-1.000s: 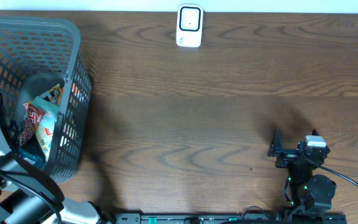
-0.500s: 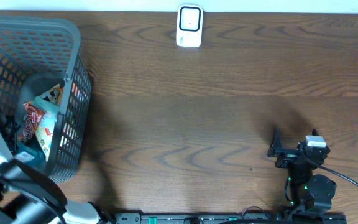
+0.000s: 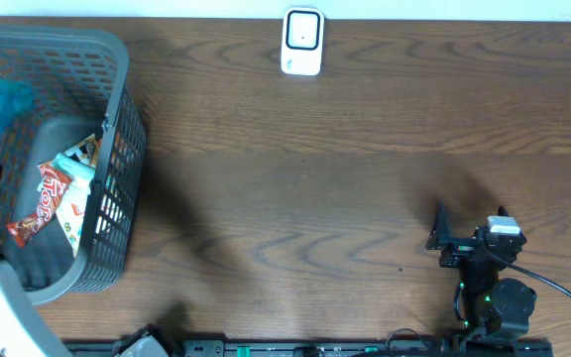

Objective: Scan the item barcode
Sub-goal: 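Lift the blue bottle out and set it upright on the table centre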

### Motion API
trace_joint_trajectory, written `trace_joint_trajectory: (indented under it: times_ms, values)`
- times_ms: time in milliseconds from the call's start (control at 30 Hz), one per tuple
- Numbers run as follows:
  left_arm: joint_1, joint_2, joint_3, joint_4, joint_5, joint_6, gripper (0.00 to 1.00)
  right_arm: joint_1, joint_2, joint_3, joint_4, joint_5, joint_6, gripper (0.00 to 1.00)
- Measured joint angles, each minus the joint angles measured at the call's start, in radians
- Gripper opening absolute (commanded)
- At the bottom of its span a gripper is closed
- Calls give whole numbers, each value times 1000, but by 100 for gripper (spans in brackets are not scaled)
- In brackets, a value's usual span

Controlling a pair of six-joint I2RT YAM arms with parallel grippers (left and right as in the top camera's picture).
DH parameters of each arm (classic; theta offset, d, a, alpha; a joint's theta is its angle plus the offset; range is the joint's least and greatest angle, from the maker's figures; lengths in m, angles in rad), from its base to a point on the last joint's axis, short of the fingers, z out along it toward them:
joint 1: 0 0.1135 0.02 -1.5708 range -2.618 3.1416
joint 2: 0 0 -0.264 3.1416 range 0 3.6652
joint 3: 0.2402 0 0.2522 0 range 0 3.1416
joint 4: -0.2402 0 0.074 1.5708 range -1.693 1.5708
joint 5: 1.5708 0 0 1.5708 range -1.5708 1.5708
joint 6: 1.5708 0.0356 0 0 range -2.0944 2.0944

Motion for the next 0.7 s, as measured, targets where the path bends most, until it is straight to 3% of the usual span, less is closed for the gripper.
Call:
trace_joint_trajectory:
  times_ms: [133, 300, 700]
  values:
    - [-121, -56, 2, 80, 82, -41, 27, 0, 0, 0, 0, 0, 0, 99]
    - [-374, -39, 4, 80, 135, -58, 27, 0, 0, 0, 0, 0, 0, 99]
    - [-916, 299, 4, 77, 58, -53, 27, 0, 0, 0, 0, 0, 0, 99]
